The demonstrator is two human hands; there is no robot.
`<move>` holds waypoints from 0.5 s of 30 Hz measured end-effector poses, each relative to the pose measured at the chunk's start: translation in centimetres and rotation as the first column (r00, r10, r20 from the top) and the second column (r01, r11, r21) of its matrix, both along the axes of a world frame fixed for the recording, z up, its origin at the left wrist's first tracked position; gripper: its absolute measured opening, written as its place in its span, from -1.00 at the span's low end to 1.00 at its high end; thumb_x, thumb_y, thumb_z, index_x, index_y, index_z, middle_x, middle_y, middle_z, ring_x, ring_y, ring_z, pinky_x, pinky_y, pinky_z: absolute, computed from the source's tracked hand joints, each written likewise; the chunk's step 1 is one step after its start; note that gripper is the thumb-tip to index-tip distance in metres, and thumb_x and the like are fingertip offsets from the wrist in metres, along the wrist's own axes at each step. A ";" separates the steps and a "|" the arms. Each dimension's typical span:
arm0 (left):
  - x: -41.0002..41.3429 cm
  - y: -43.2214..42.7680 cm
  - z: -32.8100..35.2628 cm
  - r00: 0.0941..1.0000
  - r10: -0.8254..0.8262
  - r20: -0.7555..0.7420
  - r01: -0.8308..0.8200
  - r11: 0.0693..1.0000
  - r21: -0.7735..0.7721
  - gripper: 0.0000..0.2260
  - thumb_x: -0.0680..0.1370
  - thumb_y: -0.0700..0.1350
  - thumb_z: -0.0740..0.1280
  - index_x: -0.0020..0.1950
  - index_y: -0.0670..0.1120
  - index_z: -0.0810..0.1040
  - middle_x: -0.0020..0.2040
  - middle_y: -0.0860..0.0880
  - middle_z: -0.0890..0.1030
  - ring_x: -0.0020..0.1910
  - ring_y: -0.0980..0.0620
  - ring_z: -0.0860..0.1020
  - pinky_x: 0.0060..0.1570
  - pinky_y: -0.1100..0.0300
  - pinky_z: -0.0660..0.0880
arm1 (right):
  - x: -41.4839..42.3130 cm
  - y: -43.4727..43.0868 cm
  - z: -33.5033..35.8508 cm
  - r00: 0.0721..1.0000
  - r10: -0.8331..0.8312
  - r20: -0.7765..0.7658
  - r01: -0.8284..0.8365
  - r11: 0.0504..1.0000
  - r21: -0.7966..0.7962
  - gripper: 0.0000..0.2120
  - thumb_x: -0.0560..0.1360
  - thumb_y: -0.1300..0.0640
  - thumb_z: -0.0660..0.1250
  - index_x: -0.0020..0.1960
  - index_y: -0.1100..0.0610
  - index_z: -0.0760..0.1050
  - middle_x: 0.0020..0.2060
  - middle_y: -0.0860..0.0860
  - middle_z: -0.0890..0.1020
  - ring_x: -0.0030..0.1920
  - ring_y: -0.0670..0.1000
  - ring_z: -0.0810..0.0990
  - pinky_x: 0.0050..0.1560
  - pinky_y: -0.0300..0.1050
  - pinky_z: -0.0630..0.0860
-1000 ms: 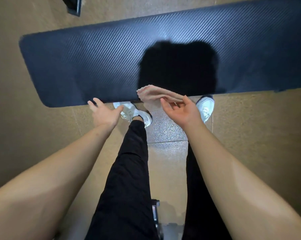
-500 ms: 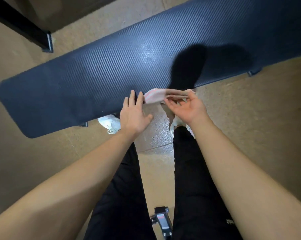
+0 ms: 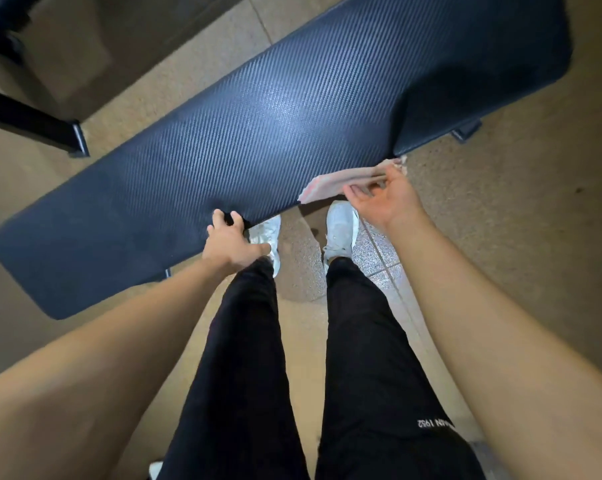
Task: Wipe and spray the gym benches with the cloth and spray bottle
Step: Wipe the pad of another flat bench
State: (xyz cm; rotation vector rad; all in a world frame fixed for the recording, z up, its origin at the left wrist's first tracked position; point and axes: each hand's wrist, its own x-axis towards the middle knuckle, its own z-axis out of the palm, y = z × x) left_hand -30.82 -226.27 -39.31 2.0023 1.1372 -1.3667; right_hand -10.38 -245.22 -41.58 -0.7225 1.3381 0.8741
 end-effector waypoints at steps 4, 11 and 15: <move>1.7 1.0 0.7 1.000 -0.017 -0.023 0.017 1.000 -0.009 -0.29 0.56 0.21 0.36 0.60 -0.13 0.28 0.55 -0.14 0.10 0.44 -0.30 0.38 0.46 -0.08 0.34 | 0.5 -0.1 -0.1 1.000 -0.017 0.015 0.017 1.000 -0.017 -0.56 0.68 0.09 0.23 0.51 0.20 0.27 0.48 0.18 0.36 0.51 0.24 0.32 0.48 0.23 0.33; 5.8 1.3 1.6 0.946 -0.301 -0.121 0.307 0.951 0.030 -0.55 0.59 0.22 0.29 0.20 -0.15 0.58 -0.03 -0.09 0.56 -0.02 -0.14 0.57 -0.04 0.02 0.53 | 1.9 0.0 0.1 0.999 -0.045 0.024 0.047 0.993 -0.104 -0.50 0.66 0.14 0.27 0.56 0.11 0.22 0.53 0.15 0.29 0.52 0.28 0.29 0.44 0.28 0.37; 10.0 -0.1 2.1 0.920 -0.349 0.176 0.342 0.937 0.069 -0.60 0.58 0.14 0.31 0.32 -0.06 0.56 0.09 -0.09 0.63 0.09 -0.15 0.58 0.01 -0.01 0.52 | 3.6 -0.4 0.8 0.998 -0.051 0.024 0.053 0.989 -0.140 -0.55 0.65 0.18 0.25 0.51 0.18 0.27 0.35 0.15 0.37 0.49 0.25 0.33 0.45 0.25 0.37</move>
